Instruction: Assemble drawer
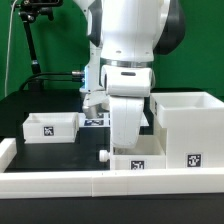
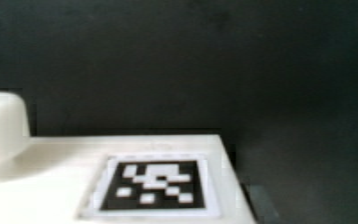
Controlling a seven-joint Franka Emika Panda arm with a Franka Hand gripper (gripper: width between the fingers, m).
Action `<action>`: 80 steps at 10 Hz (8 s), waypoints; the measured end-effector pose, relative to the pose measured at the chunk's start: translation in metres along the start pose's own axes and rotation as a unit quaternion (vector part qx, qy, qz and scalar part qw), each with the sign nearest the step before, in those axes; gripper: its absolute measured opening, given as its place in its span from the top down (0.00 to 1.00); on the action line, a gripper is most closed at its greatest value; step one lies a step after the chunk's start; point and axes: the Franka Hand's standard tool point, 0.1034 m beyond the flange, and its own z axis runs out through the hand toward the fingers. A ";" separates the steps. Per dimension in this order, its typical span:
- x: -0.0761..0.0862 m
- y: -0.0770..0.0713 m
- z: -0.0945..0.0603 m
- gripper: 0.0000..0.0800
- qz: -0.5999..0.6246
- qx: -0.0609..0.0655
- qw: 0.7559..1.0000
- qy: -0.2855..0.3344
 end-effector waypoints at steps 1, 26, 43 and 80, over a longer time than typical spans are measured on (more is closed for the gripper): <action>0.000 0.000 0.000 0.95 0.001 0.000 1.000 0.000; 0.002 -0.002 0.001 0.95 0.016 0.000 1.000 -0.003; 0.005 -0.002 0.001 0.94 -0.033 -0.006 0.999 -0.016; -0.038 0.017 -0.014 0.19 -0.071 0.021 0.996 0.056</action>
Offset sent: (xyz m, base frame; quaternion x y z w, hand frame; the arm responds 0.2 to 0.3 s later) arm 0.0000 0.0000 0.0000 0.0000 0.0000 0.0000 1.0000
